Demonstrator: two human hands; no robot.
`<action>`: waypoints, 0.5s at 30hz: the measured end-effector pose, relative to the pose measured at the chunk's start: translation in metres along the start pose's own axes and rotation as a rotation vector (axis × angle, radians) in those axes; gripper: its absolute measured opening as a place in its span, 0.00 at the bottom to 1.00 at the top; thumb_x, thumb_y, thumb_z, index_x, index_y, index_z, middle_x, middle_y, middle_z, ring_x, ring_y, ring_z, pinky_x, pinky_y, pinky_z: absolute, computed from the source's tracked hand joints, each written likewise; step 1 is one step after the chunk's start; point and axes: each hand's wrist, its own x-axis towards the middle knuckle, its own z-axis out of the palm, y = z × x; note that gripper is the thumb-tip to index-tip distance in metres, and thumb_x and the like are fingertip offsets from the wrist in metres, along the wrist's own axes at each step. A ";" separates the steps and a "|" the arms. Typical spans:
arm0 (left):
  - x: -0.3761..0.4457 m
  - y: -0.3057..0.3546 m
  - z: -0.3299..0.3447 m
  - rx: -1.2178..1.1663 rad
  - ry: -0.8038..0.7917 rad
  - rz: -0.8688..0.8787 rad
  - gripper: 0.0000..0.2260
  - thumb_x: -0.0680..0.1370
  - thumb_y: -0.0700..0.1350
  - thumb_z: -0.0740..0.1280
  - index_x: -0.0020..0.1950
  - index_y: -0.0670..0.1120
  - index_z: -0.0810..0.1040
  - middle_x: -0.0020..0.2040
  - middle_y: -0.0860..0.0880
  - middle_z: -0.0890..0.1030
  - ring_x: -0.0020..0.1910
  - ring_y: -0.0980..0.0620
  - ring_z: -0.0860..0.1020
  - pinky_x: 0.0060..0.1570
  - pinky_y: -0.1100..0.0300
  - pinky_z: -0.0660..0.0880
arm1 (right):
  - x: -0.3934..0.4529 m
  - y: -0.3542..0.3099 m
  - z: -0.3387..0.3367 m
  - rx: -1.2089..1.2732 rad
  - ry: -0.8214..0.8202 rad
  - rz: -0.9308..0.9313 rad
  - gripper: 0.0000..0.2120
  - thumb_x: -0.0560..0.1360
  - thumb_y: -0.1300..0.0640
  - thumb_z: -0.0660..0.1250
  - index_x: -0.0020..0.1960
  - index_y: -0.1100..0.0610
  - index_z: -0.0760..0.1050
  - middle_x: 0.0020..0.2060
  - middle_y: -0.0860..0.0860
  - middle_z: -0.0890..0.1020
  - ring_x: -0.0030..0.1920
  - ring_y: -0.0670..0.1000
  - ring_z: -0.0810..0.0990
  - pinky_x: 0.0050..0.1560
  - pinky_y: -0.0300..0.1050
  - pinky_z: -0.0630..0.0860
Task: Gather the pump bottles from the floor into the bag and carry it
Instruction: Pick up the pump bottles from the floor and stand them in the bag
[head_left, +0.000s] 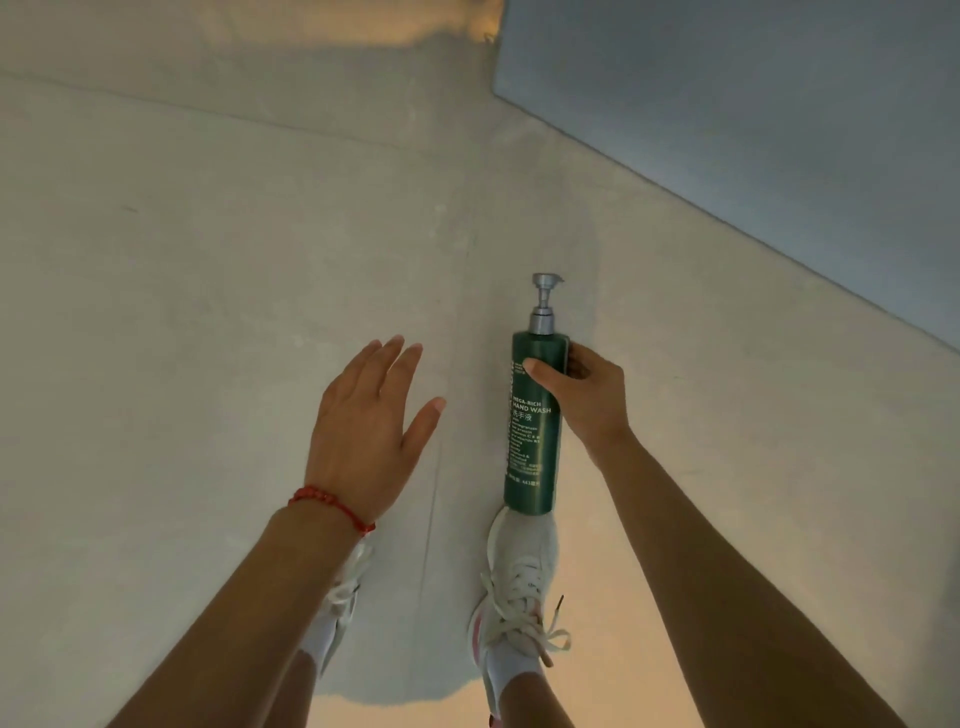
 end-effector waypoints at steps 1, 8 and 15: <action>-0.005 0.004 -0.011 0.018 -0.010 0.017 0.31 0.77 0.61 0.45 0.67 0.40 0.68 0.66 0.38 0.72 0.66 0.39 0.68 0.63 0.46 0.65 | -0.017 -0.010 -0.005 0.040 0.001 0.000 0.13 0.68 0.59 0.73 0.52 0.57 0.78 0.44 0.52 0.83 0.40 0.46 0.81 0.43 0.36 0.77; -0.041 0.045 -0.116 0.119 -0.061 0.180 0.30 0.78 0.60 0.45 0.67 0.41 0.67 0.67 0.39 0.71 0.67 0.40 0.68 0.62 0.45 0.66 | -0.146 -0.088 -0.051 0.329 0.101 0.008 0.06 0.70 0.62 0.70 0.45 0.54 0.78 0.38 0.45 0.82 0.32 0.35 0.80 0.31 0.26 0.72; -0.081 0.105 -0.239 0.233 -0.039 0.403 0.25 0.77 0.56 0.51 0.67 0.42 0.68 0.66 0.40 0.72 0.66 0.41 0.69 0.62 0.47 0.66 | -0.275 -0.154 -0.096 0.583 0.314 -0.002 0.06 0.70 0.61 0.70 0.42 0.51 0.79 0.38 0.47 0.83 0.34 0.38 0.80 0.34 0.29 0.74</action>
